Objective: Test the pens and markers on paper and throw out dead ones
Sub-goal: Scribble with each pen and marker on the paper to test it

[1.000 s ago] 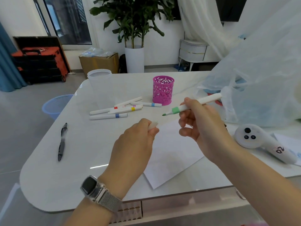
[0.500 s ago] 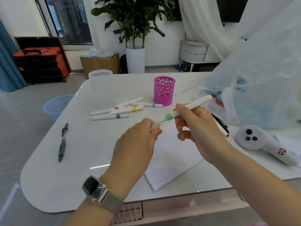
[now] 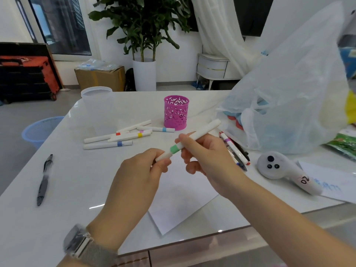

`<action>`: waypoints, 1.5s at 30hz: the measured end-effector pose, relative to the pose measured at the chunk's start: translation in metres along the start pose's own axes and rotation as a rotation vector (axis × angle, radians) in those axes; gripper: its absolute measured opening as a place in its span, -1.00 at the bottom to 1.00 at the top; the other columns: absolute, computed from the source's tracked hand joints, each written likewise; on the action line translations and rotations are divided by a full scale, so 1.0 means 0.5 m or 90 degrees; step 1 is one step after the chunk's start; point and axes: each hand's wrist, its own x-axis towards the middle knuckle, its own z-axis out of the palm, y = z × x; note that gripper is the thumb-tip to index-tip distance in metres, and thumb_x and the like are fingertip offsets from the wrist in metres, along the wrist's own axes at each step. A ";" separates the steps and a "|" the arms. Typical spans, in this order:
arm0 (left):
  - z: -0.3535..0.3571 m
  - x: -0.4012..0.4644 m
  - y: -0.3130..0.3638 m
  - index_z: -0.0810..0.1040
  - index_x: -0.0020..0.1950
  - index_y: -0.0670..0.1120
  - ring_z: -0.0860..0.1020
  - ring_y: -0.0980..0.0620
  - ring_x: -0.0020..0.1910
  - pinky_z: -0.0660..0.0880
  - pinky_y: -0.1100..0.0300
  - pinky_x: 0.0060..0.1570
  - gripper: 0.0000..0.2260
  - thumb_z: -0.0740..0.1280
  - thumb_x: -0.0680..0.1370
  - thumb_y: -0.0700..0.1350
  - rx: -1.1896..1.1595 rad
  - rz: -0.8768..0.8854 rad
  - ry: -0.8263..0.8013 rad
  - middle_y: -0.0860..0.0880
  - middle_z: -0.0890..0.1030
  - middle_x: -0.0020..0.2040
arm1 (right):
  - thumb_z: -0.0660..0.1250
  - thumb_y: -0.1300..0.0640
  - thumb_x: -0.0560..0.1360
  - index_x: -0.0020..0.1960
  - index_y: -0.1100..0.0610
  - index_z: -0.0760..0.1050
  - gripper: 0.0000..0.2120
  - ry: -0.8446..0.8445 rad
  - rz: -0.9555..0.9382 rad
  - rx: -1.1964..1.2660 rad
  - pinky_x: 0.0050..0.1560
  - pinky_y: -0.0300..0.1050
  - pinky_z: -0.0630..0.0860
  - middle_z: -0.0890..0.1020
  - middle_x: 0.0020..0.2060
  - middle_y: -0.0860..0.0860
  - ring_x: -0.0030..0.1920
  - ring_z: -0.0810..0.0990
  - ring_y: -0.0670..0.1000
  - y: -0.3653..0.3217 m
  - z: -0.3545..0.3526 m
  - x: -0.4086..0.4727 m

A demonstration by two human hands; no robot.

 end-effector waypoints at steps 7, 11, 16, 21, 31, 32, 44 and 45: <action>0.000 0.003 -0.019 0.47 -0.07 0.12 0.49 0.21 -0.25 0.29 0.45 -0.32 -0.90 0.18 0.59 0.01 -0.002 0.008 0.045 0.23 0.52 -0.28 | 0.32 0.15 0.54 -0.09 0.22 0.64 -0.83 -0.031 0.022 0.123 -0.45 -0.25 0.44 0.52 -0.39 0.05 -0.38 0.47 -0.07 0.019 0.019 -0.017; 0.000 -0.005 -0.024 0.51 -0.05 0.06 0.48 0.17 -0.27 0.29 0.43 -0.32 -0.88 0.19 0.59 -0.02 0.033 0.033 0.071 0.16 0.56 -0.25 | 0.33 0.15 0.54 -0.09 0.23 0.65 -0.82 -0.025 0.045 0.160 -0.44 -0.28 0.45 0.52 -0.40 0.05 -0.40 0.47 -0.06 0.029 0.028 -0.023; -0.001 -0.013 -0.027 0.54 -0.03 0.00 0.43 0.10 -0.30 0.27 0.41 -0.34 -0.83 0.18 0.59 -0.01 0.072 0.070 0.080 0.08 0.55 -0.21 | 0.33 0.16 0.53 -0.10 0.23 0.65 -0.83 -0.027 0.099 0.227 -0.45 -0.29 0.45 0.51 -0.40 0.05 -0.41 0.47 -0.06 0.038 0.028 -0.028; 0.002 -0.012 -0.021 0.61 -0.01 -0.15 0.46 0.00 -0.34 0.23 0.35 -0.37 -0.88 0.34 0.51 -0.14 0.136 0.124 0.096 -0.06 0.60 -0.24 | 0.34 0.13 0.53 -0.10 0.24 0.63 -0.82 -0.017 0.168 0.335 -0.44 -0.32 0.48 0.51 -0.43 0.02 -0.42 0.46 -0.08 0.038 0.034 -0.034; 0.003 -0.015 -0.042 0.61 -0.14 -0.12 0.50 -0.01 -0.50 0.41 0.21 -0.52 -0.87 0.29 0.45 -0.12 0.189 0.210 0.119 -0.02 0.56 -0.37 | 0.39 0.16 0.49 -0.32 0.20 0.67 -0.76 0.016 0.259 0.429 -0.50 -0.35 0.48 0.52 -0.45 0.04 -0.49 0.48 -0.10 0.052 0.041 -0.041; 0.003 -0.015 -0.038 0.60 -0.13 -0.10 0.50 0.00 -0.46 0.42 0.18 -0.49 -0.87 0.27 0.49 -0.11 0.191 0.194 0.106 0.00 0.55 -0.35 | 0.39 0.16 0.50 -0.28 0.21 0.67 -0.78 0.016 0.260 0.423 -0.50 -0.34 0.48 0.52 -0.44 0.04 -0.49 0.48 -0.10 0.052 0.040 -0.039; -0.034 0.007 -0.030 0.49 -0.08 0.09 0.54 -0.03 -0.19 0.52 -0.02 -0.15 -0.85 0.15 0.58 0.07 0.128 -0.002 0.047 0.06 0.62 -0.18 | 0.42 0.15 0.48 -0.24 0.16 0.52 -0.85 0.070 0.044 0.090 -0.52 -0.28 0.38 0.46 -0.52 -0.04 -0.50 0.37 -0.08 0.021 -0.045 0.044; -0.039 0.005 -0.032 0.48 -0.08 0.10 0.54 -0.03 -0.20 0.52 -0.01 -0.16 -0.86 0.16 0.58 0.06 0.125 -0.006 0.048 0.07 0.61 -0.19 | 0.41 0.13 0.49 -0.22 0.17 0.55 -0.84 0.025 0.035 0.007 -0.48 -0.25 0.41 0.48 -0.51 -0.03 -0.48 0.40 -0.05 0.024 -0.060 0.045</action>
